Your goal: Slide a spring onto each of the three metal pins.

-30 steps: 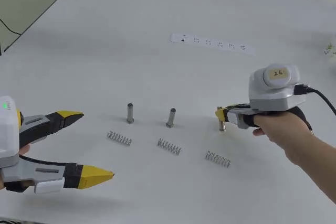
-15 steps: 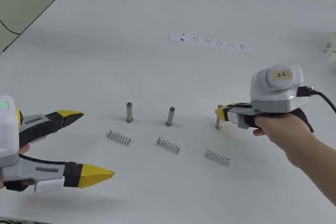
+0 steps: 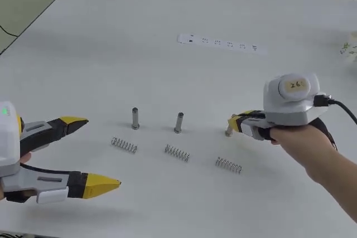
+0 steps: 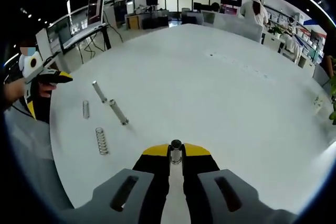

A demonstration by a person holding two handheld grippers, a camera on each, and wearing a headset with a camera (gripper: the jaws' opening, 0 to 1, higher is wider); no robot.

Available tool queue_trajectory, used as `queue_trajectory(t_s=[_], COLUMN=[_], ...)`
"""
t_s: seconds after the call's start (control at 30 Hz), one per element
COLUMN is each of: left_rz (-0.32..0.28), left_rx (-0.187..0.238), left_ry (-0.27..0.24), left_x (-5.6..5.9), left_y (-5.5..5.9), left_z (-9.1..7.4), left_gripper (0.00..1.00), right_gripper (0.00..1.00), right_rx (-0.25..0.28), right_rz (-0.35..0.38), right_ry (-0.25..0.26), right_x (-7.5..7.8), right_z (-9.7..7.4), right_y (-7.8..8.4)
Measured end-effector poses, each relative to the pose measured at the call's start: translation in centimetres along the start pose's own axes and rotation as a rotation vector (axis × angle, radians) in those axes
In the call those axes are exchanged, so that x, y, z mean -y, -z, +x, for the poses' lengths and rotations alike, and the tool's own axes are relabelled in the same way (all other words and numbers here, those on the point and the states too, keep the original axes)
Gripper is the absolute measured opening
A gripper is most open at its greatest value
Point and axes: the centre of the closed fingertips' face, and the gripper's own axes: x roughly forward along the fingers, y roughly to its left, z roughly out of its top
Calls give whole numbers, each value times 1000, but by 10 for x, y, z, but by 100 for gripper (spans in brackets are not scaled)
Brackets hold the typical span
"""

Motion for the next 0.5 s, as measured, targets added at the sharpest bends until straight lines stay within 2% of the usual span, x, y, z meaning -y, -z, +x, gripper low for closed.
queue_trajectory(t_s=[0.33, 0.5], left_rz=[0, 1], left_rx=[-3, -5], left_ry=[1, 4], left_x=[0, 0], left_y=[1, 1], left_z=[-1, -1], left_gripper=[89, 89], right_gripper=[6, 6], right_rx=[2, 5], right_rz=[33, 26], right_ry=[-9, -7], right_x=[-2, -2], right_z=[-3, -3], right_y=[2, 1])
